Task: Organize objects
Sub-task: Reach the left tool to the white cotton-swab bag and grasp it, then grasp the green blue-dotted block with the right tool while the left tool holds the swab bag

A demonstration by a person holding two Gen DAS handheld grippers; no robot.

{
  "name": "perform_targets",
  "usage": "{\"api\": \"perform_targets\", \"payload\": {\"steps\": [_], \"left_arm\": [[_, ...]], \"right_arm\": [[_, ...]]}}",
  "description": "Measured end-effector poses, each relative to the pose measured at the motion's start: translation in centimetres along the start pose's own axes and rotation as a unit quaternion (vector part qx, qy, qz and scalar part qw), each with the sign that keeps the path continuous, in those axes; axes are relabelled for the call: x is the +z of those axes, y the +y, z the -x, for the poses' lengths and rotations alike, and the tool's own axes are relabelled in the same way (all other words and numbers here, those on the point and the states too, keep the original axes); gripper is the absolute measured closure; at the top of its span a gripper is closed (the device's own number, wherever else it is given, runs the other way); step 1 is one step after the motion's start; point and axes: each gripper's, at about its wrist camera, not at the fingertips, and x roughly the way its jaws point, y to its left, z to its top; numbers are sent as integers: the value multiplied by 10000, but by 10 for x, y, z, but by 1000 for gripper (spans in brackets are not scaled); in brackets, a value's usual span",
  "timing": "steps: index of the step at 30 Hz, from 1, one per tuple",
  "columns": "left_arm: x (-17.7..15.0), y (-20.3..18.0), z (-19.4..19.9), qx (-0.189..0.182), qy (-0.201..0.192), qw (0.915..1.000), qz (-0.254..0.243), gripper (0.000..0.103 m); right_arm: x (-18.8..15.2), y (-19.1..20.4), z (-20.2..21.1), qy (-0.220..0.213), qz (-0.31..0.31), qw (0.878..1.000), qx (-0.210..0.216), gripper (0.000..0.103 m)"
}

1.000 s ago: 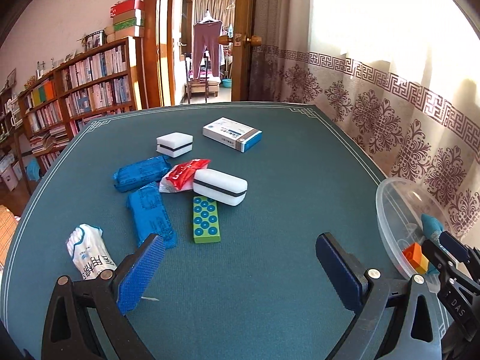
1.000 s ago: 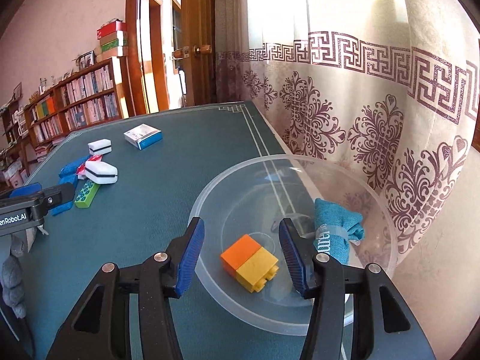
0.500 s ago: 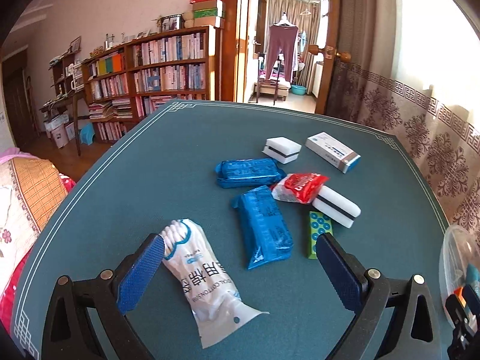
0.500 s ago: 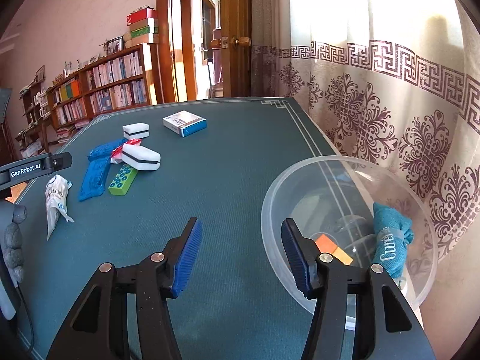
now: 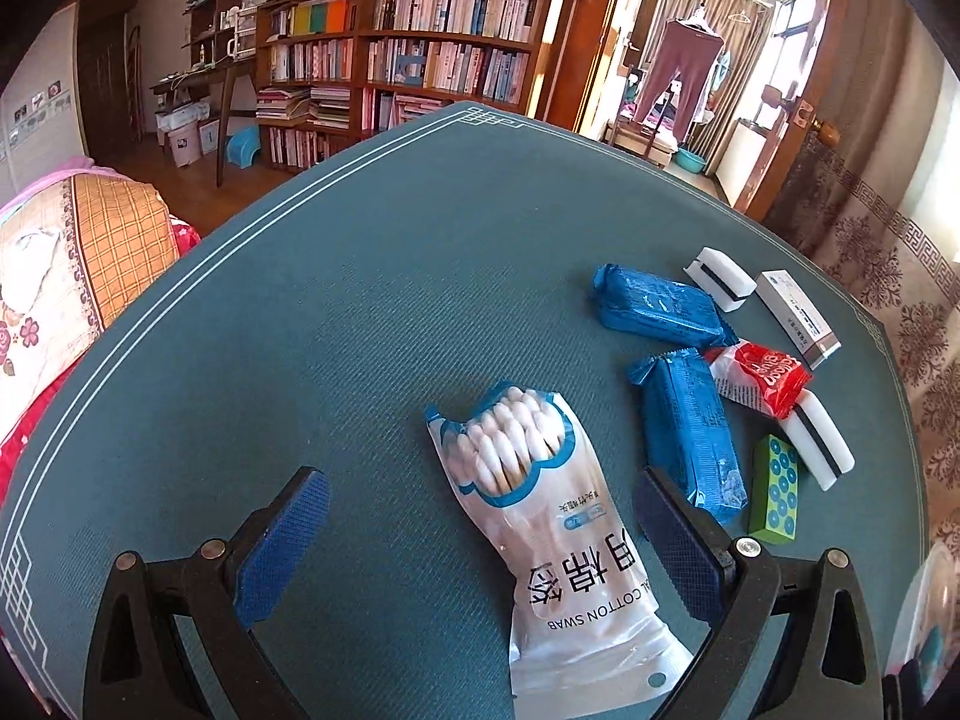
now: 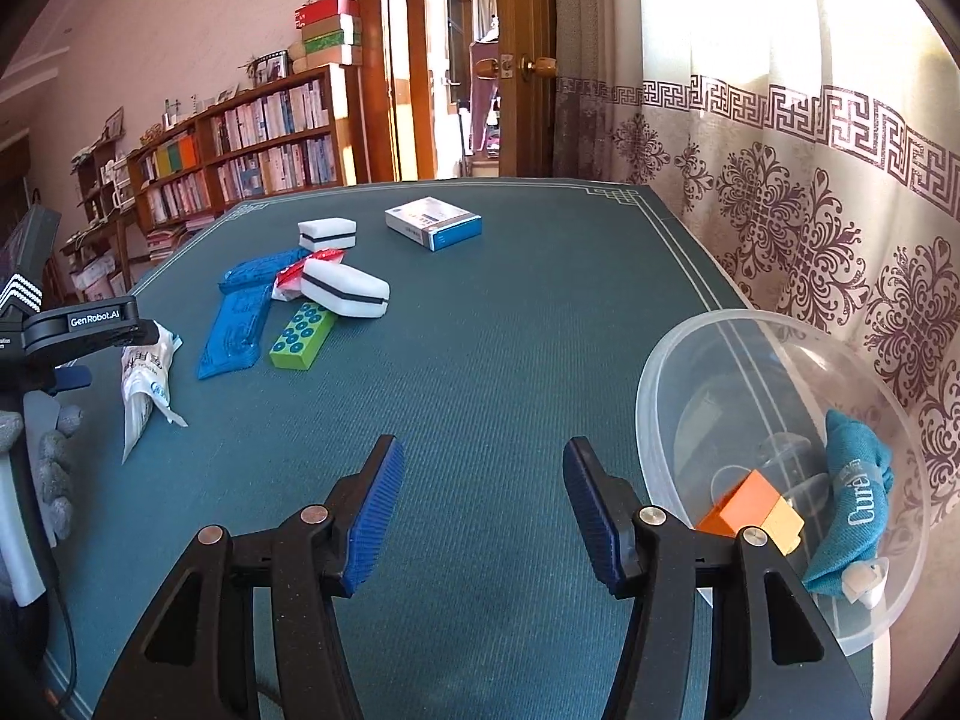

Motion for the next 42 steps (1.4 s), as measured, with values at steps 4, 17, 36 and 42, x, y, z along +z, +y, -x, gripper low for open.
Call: {"api": "perform_targets", "payload": {"steps": [4, 17, 36, 42], "left_arm": [[-1, 1, -2, 20, -5, 10000, -87, 0], [-2, -1, -13, -247, 63, 9980, -584, 15], [-4, 2, -2, -982, 142, 9873, -1241, 46], [-6, 3, -2, -1034, 144, 9854, -1342, 46]], "right_arm": [[-2, 3, -5, 67, 1, 10000, 35, 46], [-5, 11, -18, 292, 31, 9994, 160, 46], [37, 58, -69, 517, -132, 9937, 981, 46], [52, 76, -102, 724, -153, 9913, 1089, 47]]}}
